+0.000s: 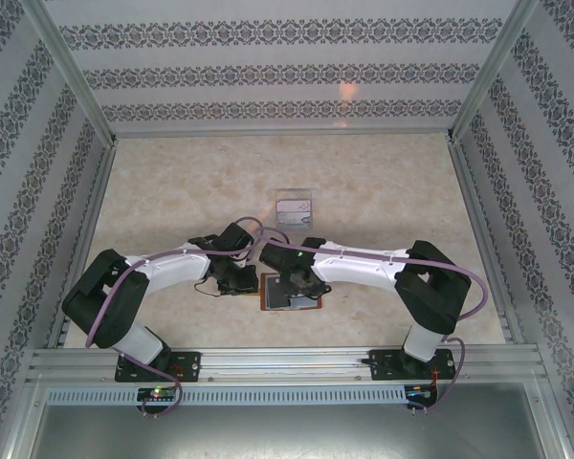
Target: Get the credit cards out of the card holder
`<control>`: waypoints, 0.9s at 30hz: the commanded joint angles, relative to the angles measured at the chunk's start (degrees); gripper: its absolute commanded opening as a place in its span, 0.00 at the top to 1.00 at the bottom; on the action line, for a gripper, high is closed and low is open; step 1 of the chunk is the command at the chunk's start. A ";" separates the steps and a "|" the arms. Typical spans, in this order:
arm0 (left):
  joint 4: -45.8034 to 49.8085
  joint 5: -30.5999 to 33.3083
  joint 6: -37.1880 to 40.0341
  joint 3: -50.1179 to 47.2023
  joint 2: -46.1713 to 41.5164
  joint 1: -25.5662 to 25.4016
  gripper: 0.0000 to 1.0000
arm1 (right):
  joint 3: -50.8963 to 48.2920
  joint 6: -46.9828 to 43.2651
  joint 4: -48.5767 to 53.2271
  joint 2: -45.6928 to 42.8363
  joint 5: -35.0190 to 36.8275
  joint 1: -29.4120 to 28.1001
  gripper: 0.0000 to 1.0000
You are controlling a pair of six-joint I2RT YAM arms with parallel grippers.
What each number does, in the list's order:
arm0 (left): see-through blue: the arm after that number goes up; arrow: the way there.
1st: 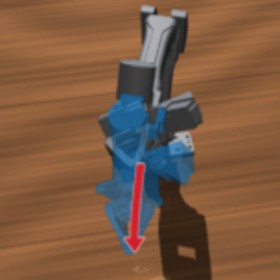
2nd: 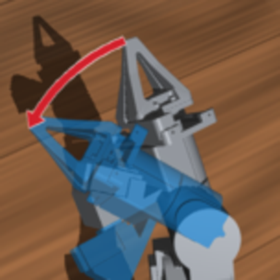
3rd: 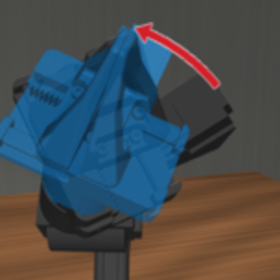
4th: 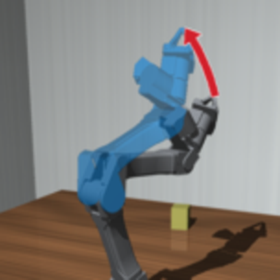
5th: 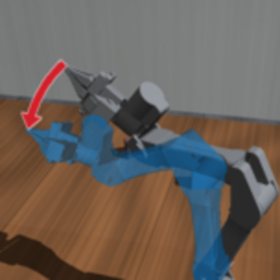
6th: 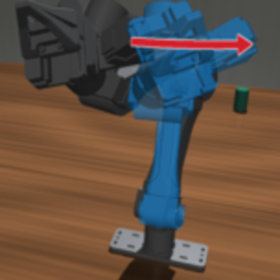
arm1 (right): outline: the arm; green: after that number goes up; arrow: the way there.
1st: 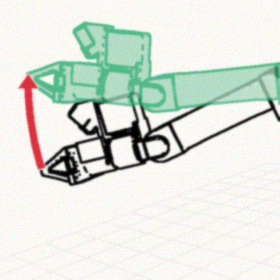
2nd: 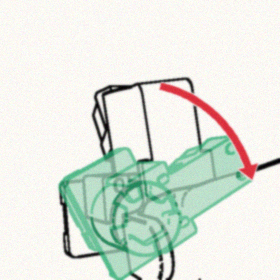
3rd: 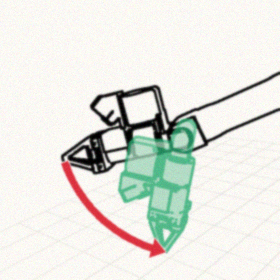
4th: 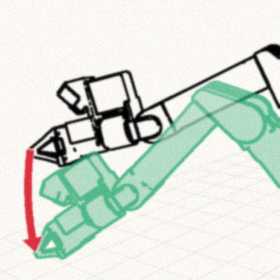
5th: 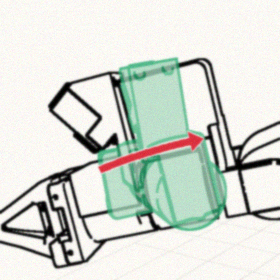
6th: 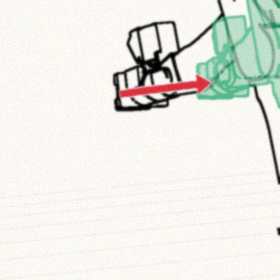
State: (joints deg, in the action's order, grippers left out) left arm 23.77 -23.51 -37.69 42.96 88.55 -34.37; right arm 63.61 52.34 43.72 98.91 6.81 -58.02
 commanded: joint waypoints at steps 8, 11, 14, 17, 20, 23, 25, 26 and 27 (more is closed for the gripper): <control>1.08 -0.65 0.01 -2.02 -1.08 0.58 0.87 | -2.76 -1.88 1.28 -1.67 3.02 0.67 0.91; 1.45 -0.23 -0.44 -2.13 -2.27 0.62 0.87 | -3.36 -1.96 1.19 -1.10 3.29 0.80 0.89; 2.33 0.02 -0.44 -1.43 -3.14 0.60 0.87 | -3.76 -1.97 1.24 -0.61 3.52 0.80 0.80; 3.30 0.40 -0.38 -0.61 -3.85 0.60 0.86 | -3.85 -1.90 1.79 -0.80 3.75 0.78 0.71; 3.78 0.49 -0.77 0.14 -4.68 0.62 0.86 | -4.27 -1.66 1.95 -1.78 3.89 0.80 0.65; 4.91 0.55 -0.54 1.34 -5.13 0.62 0.86 | -4.47 -1.41 2.98 -3.29 4.65 0.80 0.63; 5.47 0.55 -0.35 2.02 -5.57 0.62 0.86 | -4.40 -1.25 4.24 -4.28 5.61 0.82 0.62; 5.66 0.49 -0.30 2.24 -5.74 0.62 0.86 | -4.36 -1.27 4.59 -4.66 5.82 0.88 0.61; 5.65 0.26 -0.57 2.35 -5.90 0.62 0.86 | -4.27 -1.27 5.07 -5.18 6.11 0.89 0.61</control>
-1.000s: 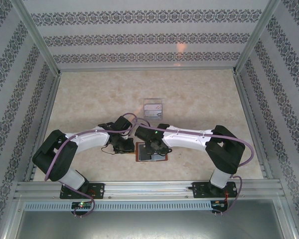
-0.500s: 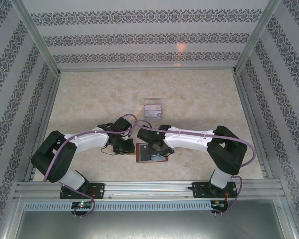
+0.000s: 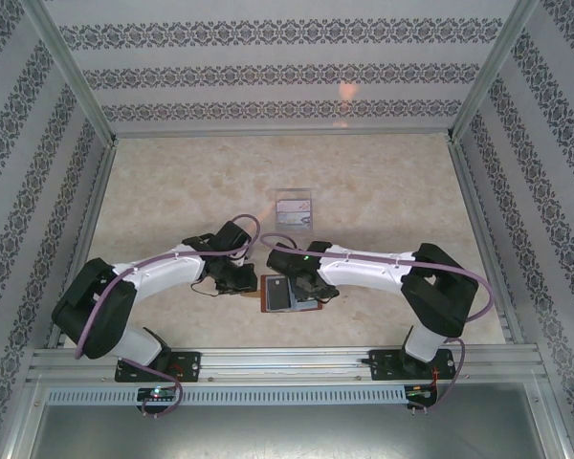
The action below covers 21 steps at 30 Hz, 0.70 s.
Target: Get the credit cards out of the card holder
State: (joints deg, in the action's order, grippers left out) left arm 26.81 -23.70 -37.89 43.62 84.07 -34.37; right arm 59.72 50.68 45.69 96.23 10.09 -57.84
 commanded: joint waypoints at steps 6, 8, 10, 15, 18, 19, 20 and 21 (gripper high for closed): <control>1.45 -1.31 -1.63 3.00 -1.42 0.23 0.86 | -0.10 -0.26 3.07 -5.17 2.44 0.89 0.61; 1.16 -1.59 -1.99 3.72 -0.78 -0.28 0.86 | 0.08 -0.40 3.00 -6.02 2.14 1.05 0.62; 0.59 -1.86 -2.46 4.17 -0.02 -0.94 0.86 | 0.25 -0.64 2.75 -7.09 2.04 1.15 0.62; -1.89 -2.94 -3.83 4.61 1.84 -2.09 0.86 | 0.74 -1.25 1.65 -9.20 0.99 1.84 0.67; -3.18 -4.07 -4.11 5.15 3.56 -2.79 0.86 | -0.08 -1.07 -1.89 -11.11 -1.78 2.43 0.73; -3.68 -4.50 -4.31 4.99 3.96 -2.88 0.86 | -0.76 -0.81 -3.94 -11.70 -3.64 2.77 0.75; -4.29 -4.79 -4.46 4.61 4.21 -2.99 0.86 | -1.67 -0.48 -6.05 -12.21 -5.35 3.18 0.76; -4.99 -5.07 -4.87 4.29 4.48 -3.10 0.86 | -2.77 -0.08 -8.74 -12.66 -7.66 3.62 0.77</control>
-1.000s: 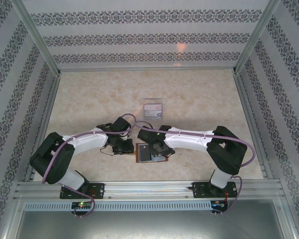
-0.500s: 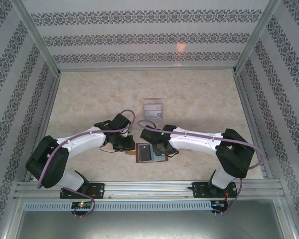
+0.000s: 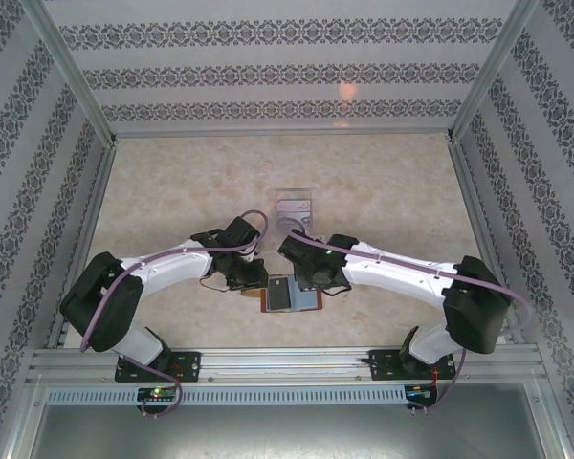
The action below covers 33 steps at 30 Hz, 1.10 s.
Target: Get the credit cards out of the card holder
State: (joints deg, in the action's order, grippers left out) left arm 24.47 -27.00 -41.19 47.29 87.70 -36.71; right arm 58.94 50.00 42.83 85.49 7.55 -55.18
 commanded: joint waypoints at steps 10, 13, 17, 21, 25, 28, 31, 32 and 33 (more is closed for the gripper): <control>-4.32 -0.92 -1.27 -0.83 3.70 -1.08 0.87 | -7.69 3.19 -21.35 1.13 -18.75 3.81 0.86; -4.24 -0.33 -0.83 -1.51 4.52 -1.10 0.87 | -8.18 3.48 -22.75 3.10 -19.58 3.85 0.87; -4.34 -0.18 -0.50 -1.97 5.35 -1.08 0.87 | -8.40 3.85 -24.66 5.69 -20.41 3.94 0.85; -4.34 -0.04 -0.22 -2.33 5.38 -1.13 0.87 | -8.64 4.17 -25.86 7.45 -20.32 3.94 0.85; -4.34 0.04 -0.21 -2.39 5.38 -1.08 0.87 | -8.57 3.79 -25.08 8.77 -19.03 3.96 0.83; -4.18 0.02 -0.17 -2.26 5.45 -1.09 0.87 | -8.73 3.46 -24.79 9.81 -18.54 3.94 0.80; -4.13 0.04 -0.14 -2.16 5.43 -1.10 0.87 | -9.34 3.61 -25.60 10.43 -18.63 3.93 0.78; -4.08 0.03 -0.17 -2.09 5.40 -1.08 0.87 | -9.57 3.64 -25.61 10.43 -18.50 3.93 0.77; -3.95 0.11 -0.13 -2.02 5.43 -1.13 0.87 | -9.78 3.74 -25.66 10.40 -18.26 3.94 0.77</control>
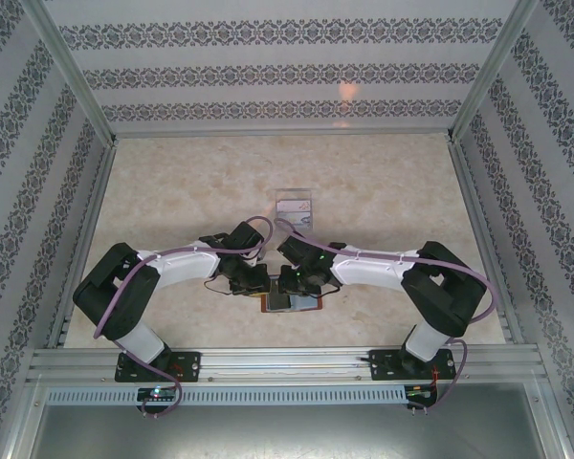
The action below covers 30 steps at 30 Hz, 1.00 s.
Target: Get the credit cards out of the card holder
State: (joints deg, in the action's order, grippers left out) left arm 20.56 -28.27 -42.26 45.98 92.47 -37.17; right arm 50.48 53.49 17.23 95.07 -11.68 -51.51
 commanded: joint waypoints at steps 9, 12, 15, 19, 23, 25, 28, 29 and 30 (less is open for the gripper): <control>2.62 3.03 1.82 -0.03 -0.38 -0.63 0.87 | -2.03 -0.15 3.37 -0.96 3.96 0.28 0.70; 3.71 3.52 2.08 0.52 -0.86 -0.65 0.87 | -1.76 -0.22 3.54 -1.72 3.87 0.27 0.70; 4.86 3.98 2.50 1.21 -1.16 -0.63 0.87 | -0.92 -0.56 4.74 -1.98 3.98 0.27 0.69; 5.80 4.22 2.46 2.13 -2.05 -0.63 0.87 | -0.74 -0.57 4.58 -3.48 3.43 0.27 0.69; 7.03 4.13 2.36 3.64 -3.46 -0.71 0.87 | -0.56 -0.82 4.65 -4.87 3.26 0.42 0.70; 7.15 3.85 2.11 4.27 -3.99 -0.88 0.87 | -0.73 -0.83 4.56 -5.02 3.17 0.61 0.69; 6.07 2.44 1.42 4.77 -3.58 -1.36 0.87 | -1.14 -0.95 4.02 -4.78 2.87 0.96 0.69; 5.37 1.66 1.18 5.04 -2.99 -1.57 0.87 | -1.33 -1.07 3.51 -4.63 2.45 1.22 0.69; 4.93 1.14 0.99 5.19 -2.38 -1.83 0.87 | -1.47 -1.18 3.05 -4.30 2.06 1.31 0.69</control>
State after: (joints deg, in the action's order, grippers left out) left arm 25.12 -25.58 -40.80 49.78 89.84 -37.80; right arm 50.00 53.58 20.27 91.33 -9.76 -50.98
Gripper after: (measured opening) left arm 0.127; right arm 0.305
